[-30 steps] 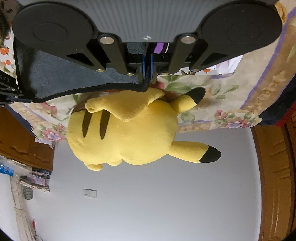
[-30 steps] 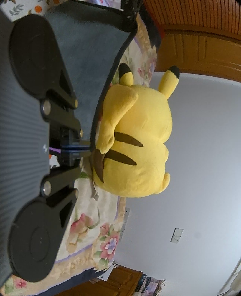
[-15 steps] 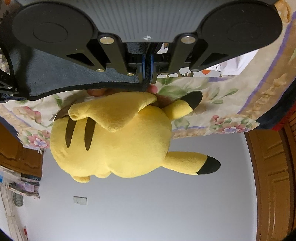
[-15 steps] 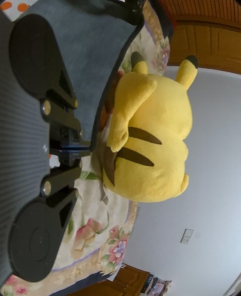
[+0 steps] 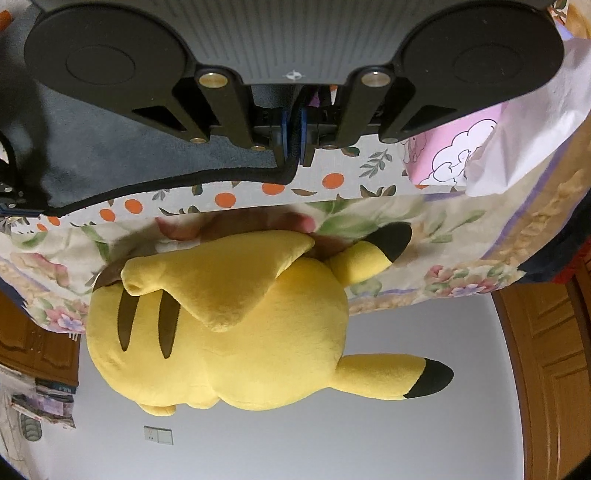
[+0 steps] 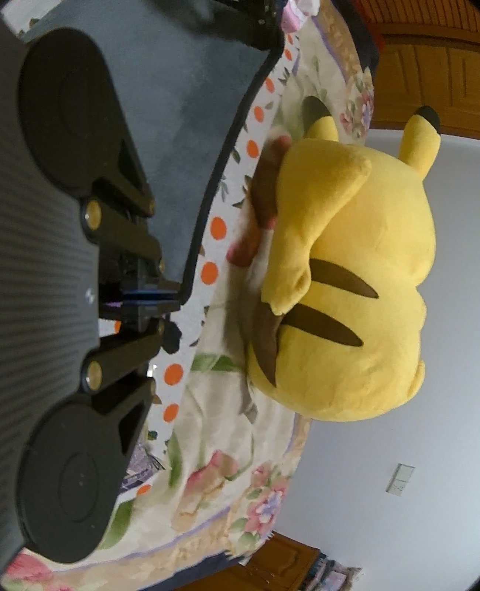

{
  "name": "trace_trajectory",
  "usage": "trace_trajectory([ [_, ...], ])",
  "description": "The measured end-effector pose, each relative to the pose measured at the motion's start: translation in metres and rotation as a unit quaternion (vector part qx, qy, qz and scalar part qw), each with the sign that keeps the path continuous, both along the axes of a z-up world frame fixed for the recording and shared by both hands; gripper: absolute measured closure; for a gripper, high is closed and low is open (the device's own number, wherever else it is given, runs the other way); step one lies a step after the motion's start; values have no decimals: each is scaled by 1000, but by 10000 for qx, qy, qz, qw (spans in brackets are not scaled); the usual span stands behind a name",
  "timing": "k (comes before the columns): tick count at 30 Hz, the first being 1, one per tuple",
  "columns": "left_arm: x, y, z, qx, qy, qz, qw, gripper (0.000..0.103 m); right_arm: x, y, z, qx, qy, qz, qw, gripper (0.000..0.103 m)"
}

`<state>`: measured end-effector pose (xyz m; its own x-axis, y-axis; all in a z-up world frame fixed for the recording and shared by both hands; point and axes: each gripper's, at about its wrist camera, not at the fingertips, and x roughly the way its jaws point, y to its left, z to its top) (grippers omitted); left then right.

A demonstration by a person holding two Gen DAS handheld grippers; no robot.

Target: Fold towel

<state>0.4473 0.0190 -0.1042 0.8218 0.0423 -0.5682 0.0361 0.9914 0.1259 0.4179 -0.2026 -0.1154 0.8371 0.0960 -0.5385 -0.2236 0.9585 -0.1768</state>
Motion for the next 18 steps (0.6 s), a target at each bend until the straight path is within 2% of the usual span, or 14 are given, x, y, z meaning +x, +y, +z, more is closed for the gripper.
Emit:
trace_trajectory([
  [3,1,-3,-2,45,33,-43,10000,93,0,1,-1,-29,35,16,10000,99],
  [5,1,-4,-2,84,61,-46,9999,83,0,1,0,-58,14,-51,10000,92],
  [7,-2,-4,-1,30,36,-50,10000,69,-2,1,0,-34,27,-56,10000,90],
  [11,-11,-7,0,0,45,-120,9999,62,-9,0,1,34,102,-88,9999,87],
  [13,-20,-9,1,8,67,-190,9998,61,-16,-1,4,166,133,-61,9998,72],
  [14,-23,-9,1,7,89,-231,9997,60,-21,-2,5,241,140,-40,9996,57],
  [18,-43,-11,-1,-29,207,-325,9993,59,-40,-4,9,455,142,11,9989,55],
])
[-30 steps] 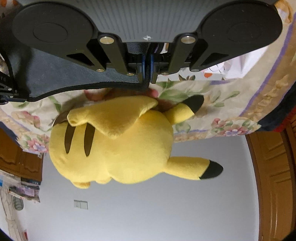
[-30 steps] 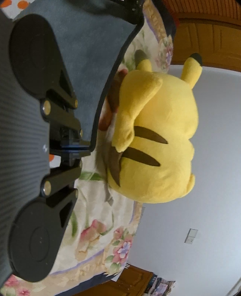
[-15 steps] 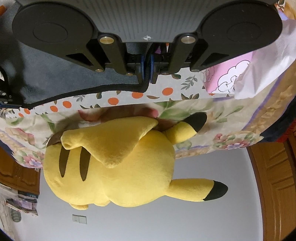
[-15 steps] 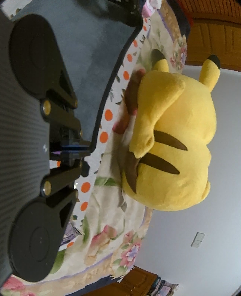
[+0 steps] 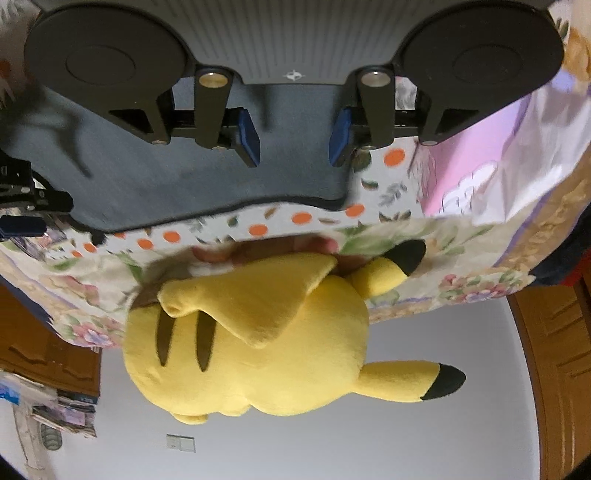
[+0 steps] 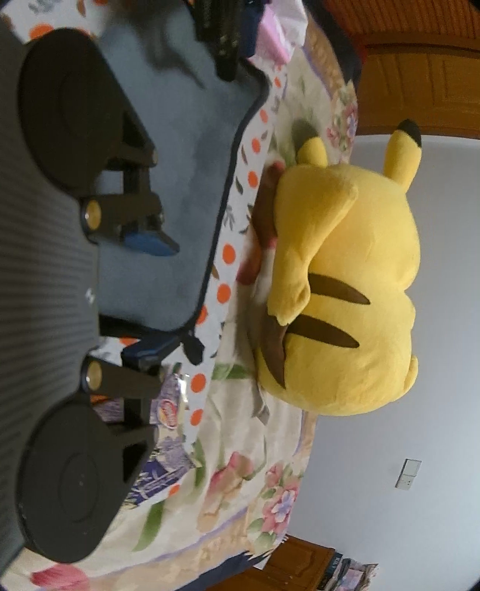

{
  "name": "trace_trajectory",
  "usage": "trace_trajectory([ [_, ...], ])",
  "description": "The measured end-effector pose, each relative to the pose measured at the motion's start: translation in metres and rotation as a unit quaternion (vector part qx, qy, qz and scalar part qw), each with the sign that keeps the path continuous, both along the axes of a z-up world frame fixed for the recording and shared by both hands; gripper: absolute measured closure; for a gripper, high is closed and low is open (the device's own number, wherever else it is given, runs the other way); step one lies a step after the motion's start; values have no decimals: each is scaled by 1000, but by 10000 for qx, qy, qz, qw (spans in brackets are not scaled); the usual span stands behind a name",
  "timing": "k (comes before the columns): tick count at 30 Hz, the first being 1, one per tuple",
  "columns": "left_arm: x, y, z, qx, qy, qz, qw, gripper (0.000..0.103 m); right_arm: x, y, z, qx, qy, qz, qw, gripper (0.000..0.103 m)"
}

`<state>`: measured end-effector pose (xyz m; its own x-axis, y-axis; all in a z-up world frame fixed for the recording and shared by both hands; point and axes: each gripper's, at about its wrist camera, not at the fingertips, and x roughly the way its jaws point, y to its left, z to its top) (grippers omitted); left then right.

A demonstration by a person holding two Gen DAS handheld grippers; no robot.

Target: Fold towel

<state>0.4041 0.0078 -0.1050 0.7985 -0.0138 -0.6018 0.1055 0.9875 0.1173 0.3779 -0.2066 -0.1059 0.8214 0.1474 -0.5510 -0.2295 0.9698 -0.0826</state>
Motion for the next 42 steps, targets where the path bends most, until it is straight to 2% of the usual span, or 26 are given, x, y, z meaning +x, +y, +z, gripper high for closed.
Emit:
trace_trajectory([
  [7,-32,-6,2,59,173,-109,9998,55,-33,-4,2,225,152,-38,9996,51],
  [17,-83,-13,25,20,216,-208,9995,47,-84,-15,21,295,211,-29,9993,48],
  [21,-105,-15,36,83,154,-193,9997,31,-102,-21,37,442,151,-46,9989,47],
  [22,-111,-14,39,73,163,-195,9996,30,-108,-23,41,507,142,-42,9986,47],
  [29,-143,-14,53,90,186,-221,9995,25,-140,-31,60,661,79,-100,9977,47],
  [42,-193,-22,92,3,-12,-339,9994,17,-185,-40,88,778,-15,-246,9967,46],
])
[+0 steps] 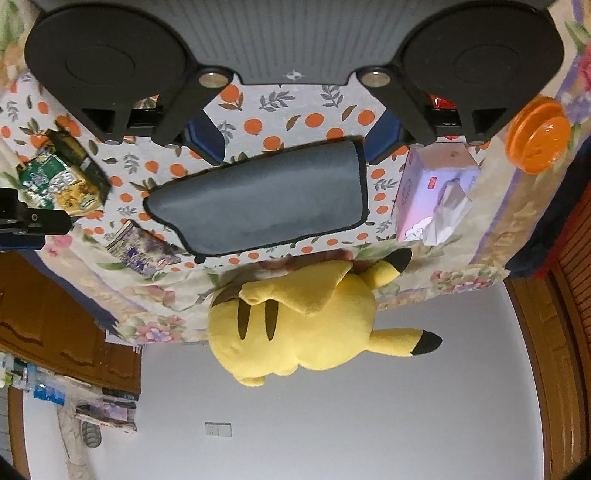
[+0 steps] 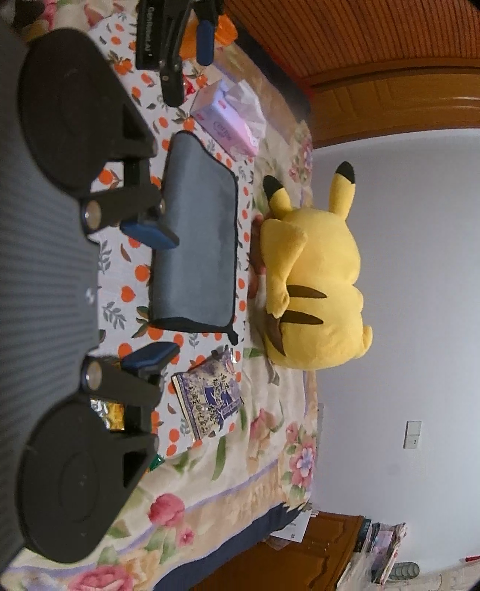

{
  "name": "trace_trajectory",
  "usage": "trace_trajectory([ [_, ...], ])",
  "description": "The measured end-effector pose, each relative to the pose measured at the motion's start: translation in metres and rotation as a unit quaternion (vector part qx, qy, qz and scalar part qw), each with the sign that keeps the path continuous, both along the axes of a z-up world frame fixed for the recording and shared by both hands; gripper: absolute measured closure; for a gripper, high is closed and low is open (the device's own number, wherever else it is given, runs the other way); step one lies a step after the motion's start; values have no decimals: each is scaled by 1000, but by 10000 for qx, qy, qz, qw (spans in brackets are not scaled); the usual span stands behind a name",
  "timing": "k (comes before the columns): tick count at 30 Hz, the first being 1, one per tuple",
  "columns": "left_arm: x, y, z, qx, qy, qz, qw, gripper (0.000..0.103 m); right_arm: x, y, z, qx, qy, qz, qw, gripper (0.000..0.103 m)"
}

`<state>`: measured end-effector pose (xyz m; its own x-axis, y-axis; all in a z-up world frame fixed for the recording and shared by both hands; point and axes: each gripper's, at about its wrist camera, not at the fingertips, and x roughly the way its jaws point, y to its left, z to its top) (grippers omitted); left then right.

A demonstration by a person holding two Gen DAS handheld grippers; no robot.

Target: Fold towel

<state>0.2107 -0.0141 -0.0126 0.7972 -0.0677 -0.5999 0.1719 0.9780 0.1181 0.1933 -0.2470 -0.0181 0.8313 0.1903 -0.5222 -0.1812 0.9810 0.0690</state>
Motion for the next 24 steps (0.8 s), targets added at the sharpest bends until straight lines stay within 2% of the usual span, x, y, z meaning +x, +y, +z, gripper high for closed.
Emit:
trace_trajectory([
  [8,-27,-2,23,-33,-153,-72,9999,12,-25,0,16,-17,-137,-24,9999,43],
  [13,-45,-2,35,-74,-243,-109,9996,12,-41,1,22,-36,-230,-27,9997,32],
  [17,-59,-3,41,-18,-296,-159,9994,12,-52,2,26,-30,-315,-50,9995,18],
  [19,-66,-2,44,-44,-322,-159,9993,12,-58,2,29,-29,-357,-60,9993,16],
  [23,-82,0,49,-96,-378,-151,9991,9,-69,4,34,-3,-415,-65,9991,4],
  [24,-87,1,50,-99,-397,-151,9990,8,-72,4,35,-6,-446,-65,9990,3],
])
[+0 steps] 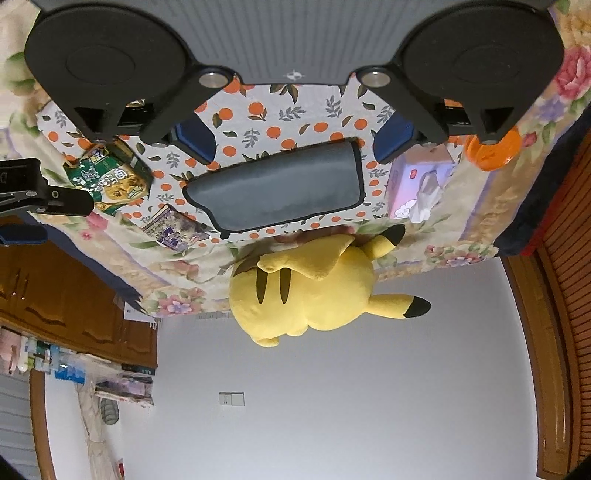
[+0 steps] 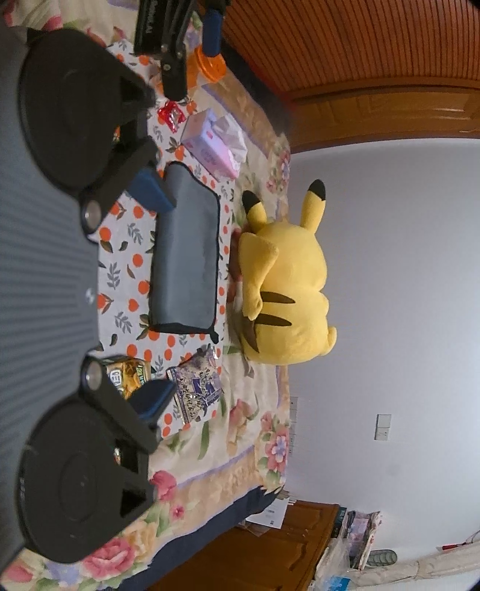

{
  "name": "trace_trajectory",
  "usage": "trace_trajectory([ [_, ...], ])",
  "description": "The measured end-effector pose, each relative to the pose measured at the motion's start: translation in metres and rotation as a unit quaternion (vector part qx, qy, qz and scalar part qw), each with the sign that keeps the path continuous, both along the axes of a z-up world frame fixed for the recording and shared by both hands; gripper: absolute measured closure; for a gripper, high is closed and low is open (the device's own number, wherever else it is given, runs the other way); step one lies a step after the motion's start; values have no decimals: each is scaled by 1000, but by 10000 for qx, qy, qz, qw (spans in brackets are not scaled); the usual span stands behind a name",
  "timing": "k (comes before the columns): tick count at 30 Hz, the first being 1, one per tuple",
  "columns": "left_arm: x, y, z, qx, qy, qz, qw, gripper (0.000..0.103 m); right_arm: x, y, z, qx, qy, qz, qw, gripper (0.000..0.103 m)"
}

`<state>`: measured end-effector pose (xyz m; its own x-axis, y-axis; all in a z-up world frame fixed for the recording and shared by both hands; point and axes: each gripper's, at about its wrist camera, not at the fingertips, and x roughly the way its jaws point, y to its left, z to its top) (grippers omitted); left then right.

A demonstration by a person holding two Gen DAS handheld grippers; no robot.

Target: Fold towel

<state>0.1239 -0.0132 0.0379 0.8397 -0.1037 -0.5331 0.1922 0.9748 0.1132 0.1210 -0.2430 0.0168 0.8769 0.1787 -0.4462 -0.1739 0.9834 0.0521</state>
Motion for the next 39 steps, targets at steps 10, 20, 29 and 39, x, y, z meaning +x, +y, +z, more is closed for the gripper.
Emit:
trace_trajectory([
  [10,-38,7,2,-97,-67,46,9999,0,-26,4,6,-51,-68,-11,10000,0],
  [20,-56,4,-8,-38,55,57,10000,0,-45,5,1,67,-75,-16,9999,0],
  [29,-65,5,-26,-174,222,173,9995,0,-55,7,-14,144,23,-30,9999,0],
  [39,-70,8,-53,-142,446,206,9987,0,-63,9,-38,213,225,-23,9995,0],
])
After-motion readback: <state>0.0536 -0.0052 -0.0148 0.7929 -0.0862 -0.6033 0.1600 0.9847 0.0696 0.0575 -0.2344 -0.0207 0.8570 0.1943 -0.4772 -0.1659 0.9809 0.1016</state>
